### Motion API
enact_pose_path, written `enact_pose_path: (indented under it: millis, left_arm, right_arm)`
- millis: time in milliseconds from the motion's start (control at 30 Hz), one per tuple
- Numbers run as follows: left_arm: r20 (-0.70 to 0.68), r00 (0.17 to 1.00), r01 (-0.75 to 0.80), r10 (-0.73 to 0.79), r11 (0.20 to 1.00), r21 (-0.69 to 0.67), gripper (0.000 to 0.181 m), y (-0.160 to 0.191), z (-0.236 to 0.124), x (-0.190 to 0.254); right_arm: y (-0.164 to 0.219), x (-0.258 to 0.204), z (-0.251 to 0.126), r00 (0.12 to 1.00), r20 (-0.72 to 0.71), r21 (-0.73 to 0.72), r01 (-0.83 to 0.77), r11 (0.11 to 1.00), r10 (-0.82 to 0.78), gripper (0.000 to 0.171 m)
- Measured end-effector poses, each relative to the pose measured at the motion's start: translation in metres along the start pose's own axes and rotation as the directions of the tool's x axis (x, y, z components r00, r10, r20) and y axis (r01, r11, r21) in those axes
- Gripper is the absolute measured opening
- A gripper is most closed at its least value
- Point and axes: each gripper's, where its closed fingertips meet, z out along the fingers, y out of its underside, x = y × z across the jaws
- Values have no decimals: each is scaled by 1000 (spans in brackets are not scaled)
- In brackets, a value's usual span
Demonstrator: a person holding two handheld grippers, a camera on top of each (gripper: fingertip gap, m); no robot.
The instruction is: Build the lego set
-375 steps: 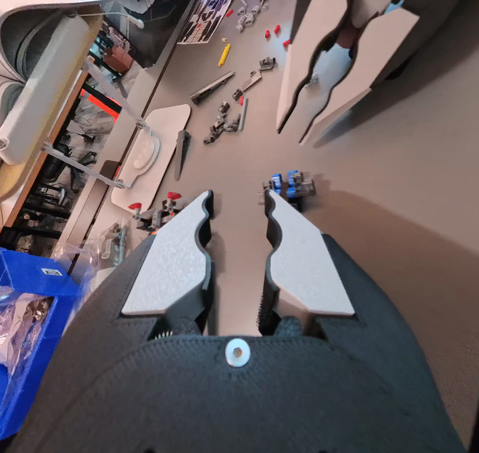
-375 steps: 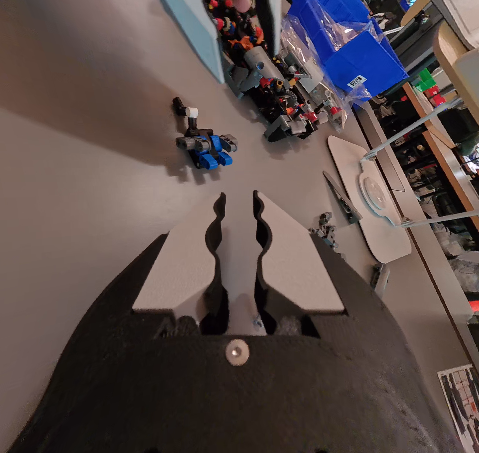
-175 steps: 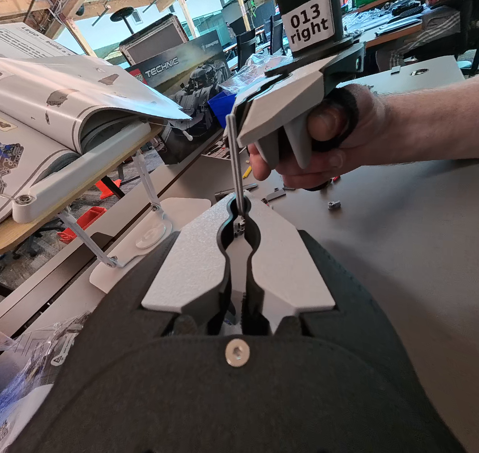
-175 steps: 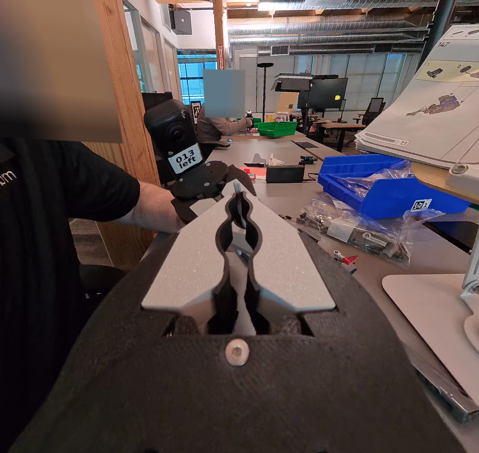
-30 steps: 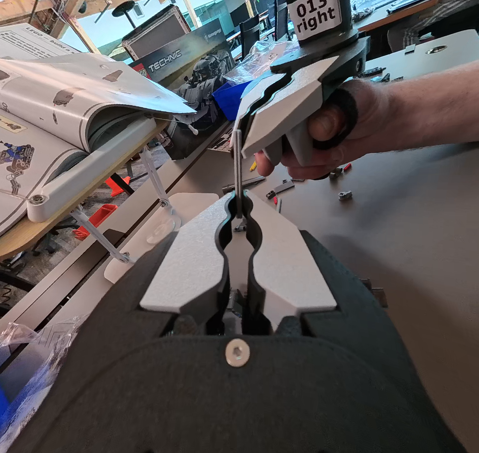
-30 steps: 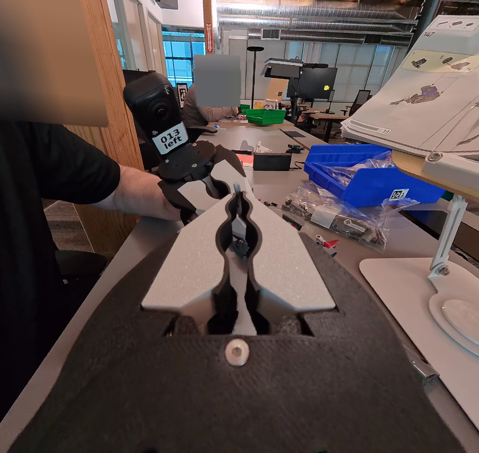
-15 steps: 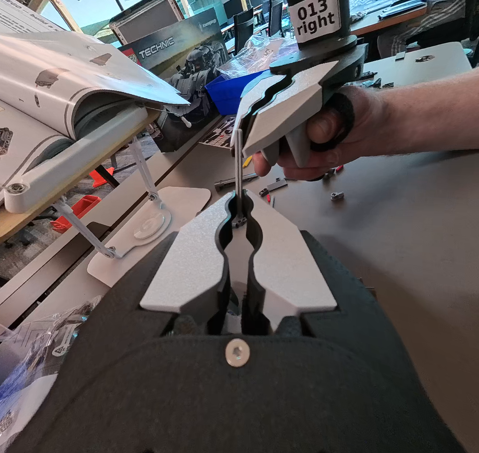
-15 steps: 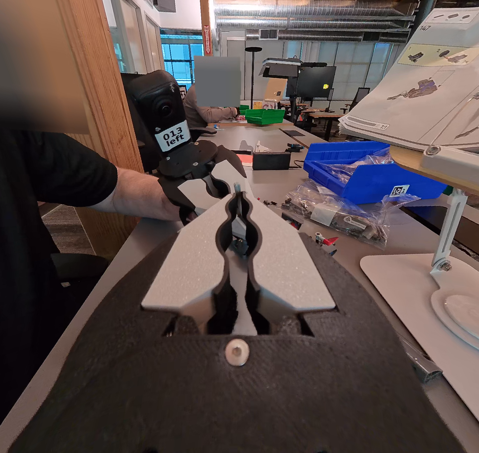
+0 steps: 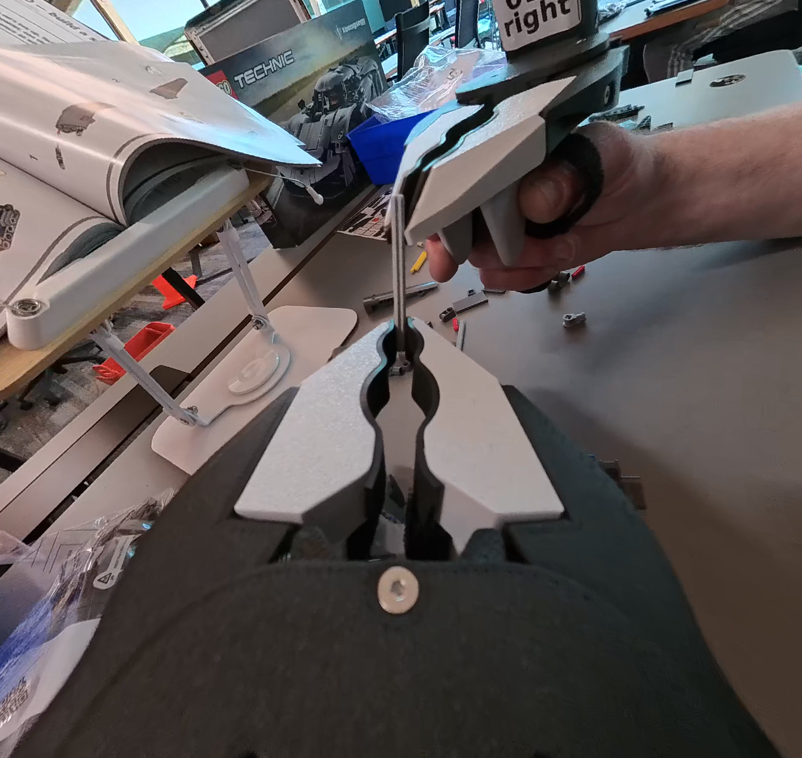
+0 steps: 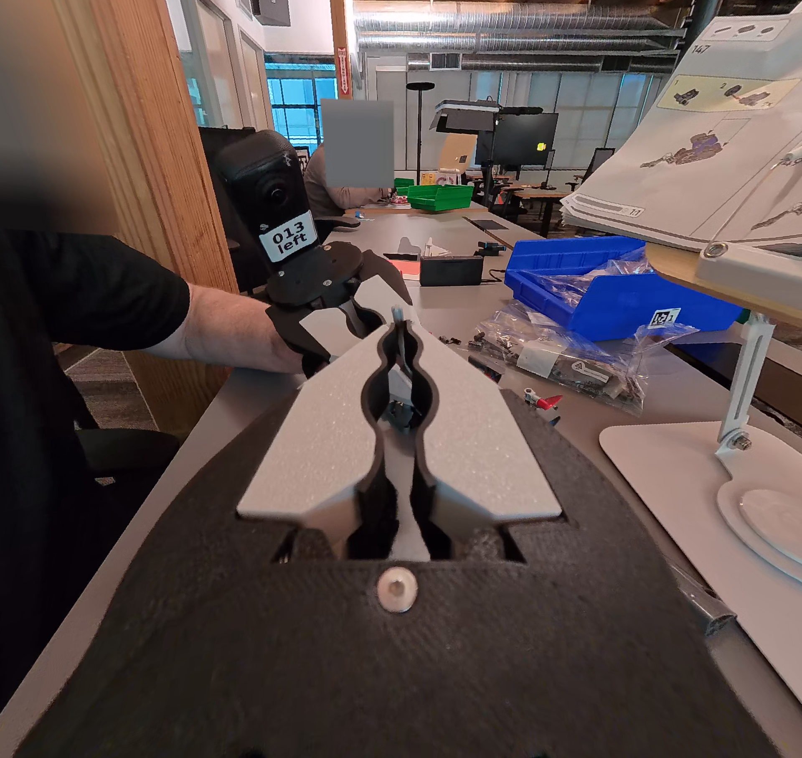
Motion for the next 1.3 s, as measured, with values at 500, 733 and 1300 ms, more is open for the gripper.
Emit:
enact_pose_path:
  millis: [500,733,1300]
  left_arm:
    - [-31,995,91,-91,996,1,0,1,-1,-4]
    - [-51,999,18,-20,999,-35,0,5,5,10]
    - [-132,974,-214,186,946,-244,45,16,-19,19]
  right_arm:
    - [4,4,6,999,-46,-18,-3,1000,2,23]
    - [8,-2,9,999,-35,-47,36,998,-38,1]
    - [-4,19,-11,997,-76,-6,2,1000,-2,0]
